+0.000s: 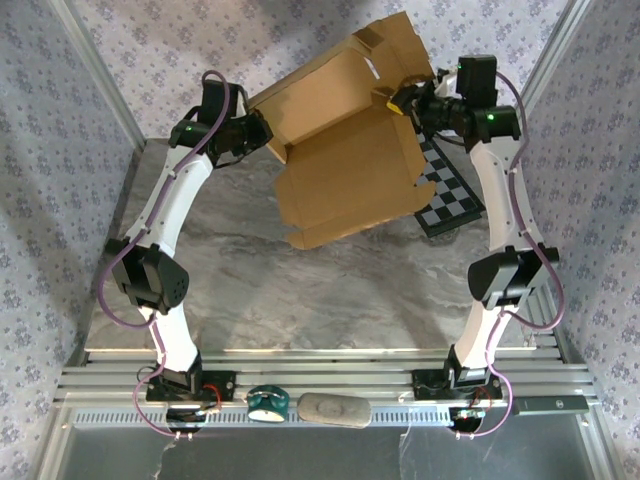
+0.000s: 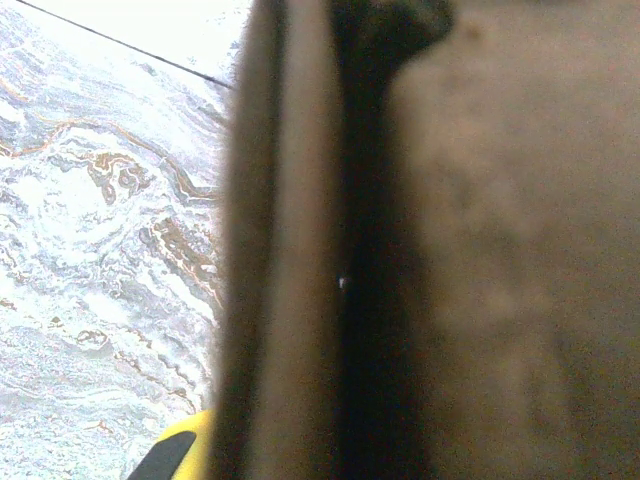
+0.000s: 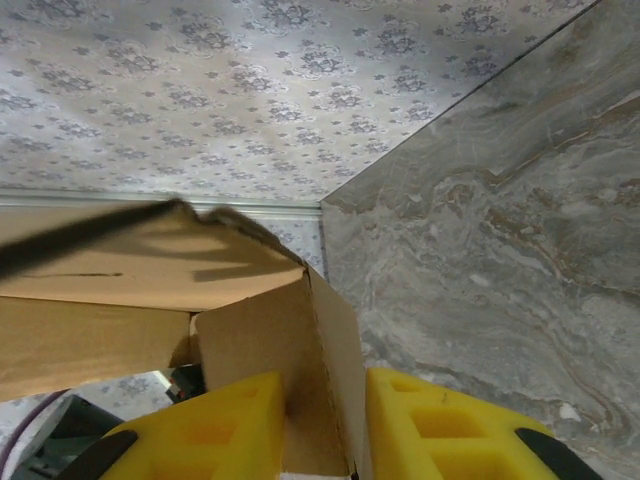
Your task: Fold the paper box
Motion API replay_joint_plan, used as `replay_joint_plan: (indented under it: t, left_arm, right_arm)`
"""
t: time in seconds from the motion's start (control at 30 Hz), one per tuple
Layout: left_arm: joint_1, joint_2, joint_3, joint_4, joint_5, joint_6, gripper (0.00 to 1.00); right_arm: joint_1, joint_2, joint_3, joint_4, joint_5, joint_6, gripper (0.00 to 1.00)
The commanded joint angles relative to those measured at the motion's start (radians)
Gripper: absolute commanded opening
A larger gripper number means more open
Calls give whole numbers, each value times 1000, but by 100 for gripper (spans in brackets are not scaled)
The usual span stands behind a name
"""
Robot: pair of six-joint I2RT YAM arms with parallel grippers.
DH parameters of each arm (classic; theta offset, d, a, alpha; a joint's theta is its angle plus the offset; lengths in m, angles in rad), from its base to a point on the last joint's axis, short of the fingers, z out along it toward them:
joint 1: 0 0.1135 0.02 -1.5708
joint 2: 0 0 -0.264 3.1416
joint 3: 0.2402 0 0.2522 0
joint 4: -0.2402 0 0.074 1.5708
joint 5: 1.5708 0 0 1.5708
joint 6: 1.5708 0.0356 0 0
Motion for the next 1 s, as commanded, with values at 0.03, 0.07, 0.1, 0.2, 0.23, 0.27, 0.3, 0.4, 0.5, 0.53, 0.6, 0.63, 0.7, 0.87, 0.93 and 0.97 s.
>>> replay_joint_plan:
  t: [0.03,0.07,0.1,0.2,0.23,0.27,0.3,0.4,0.5,0.53,0.6,0.63,0.7,0.87,0.93,0.97]
  left_arm:
    - [-15,-2,74,27,79,-34,0]
    - [-15,-1,79,24,79,-32,0]
    - [-15,1,84,20,79,-31,0]
    - [-14,5,96,13,81,-27,0]
    - [-15,7,100,11,82,-26,0]
    - [-15,7,103,9,81,-27,0]
    - [-14,9,104,9,81,-27,0]
    - [-15,12,108,7,82,-27,0]
    - [-14,12,110,2,79,-25,0]
    - [-14,12,110,0,77,-25,0]
    - [-9,13,110,-11,73,-21,0]
    - [-5,13,111,-17,73,-17,0]
    - [4,16,116,-37,71,-5,0]
    - [32,18,120,-76,74,40,0]
    - [41,21,122,-92,75,57,0]
    - [44,20,124,-100,74,67,0]
  right_arm:
    - [24,30,47,-103,48,-91,22]
    - [25,30,48,-110,57,-100,20]
    - [24,32,48,-114,65,-108,19]
    - [26,32,53,-126,85,-125,14]
    - [27,33,57,-131,90,-131,12]
    - [27,34,59,-138,99,-137,9]
    - [26,33,63,-141,104,-141,5]
    - [29,29,67,-146,125,-147,0]
    - [28,22,81,-157,140,-154,0]
    - [26,19,86,-164,141,-158,0]
    - [22,9,103,-177,141,-187,19]
    - [18,1,109,-178,143,-201,28]
    - [4,-36,112,-159,132,-233,43]
    - [-55,-136,102,-55,71,-301,51]
    - [-89,-167,100,-15,35,-316,50]
    - [-109,-183,100,9,32,-312,47]
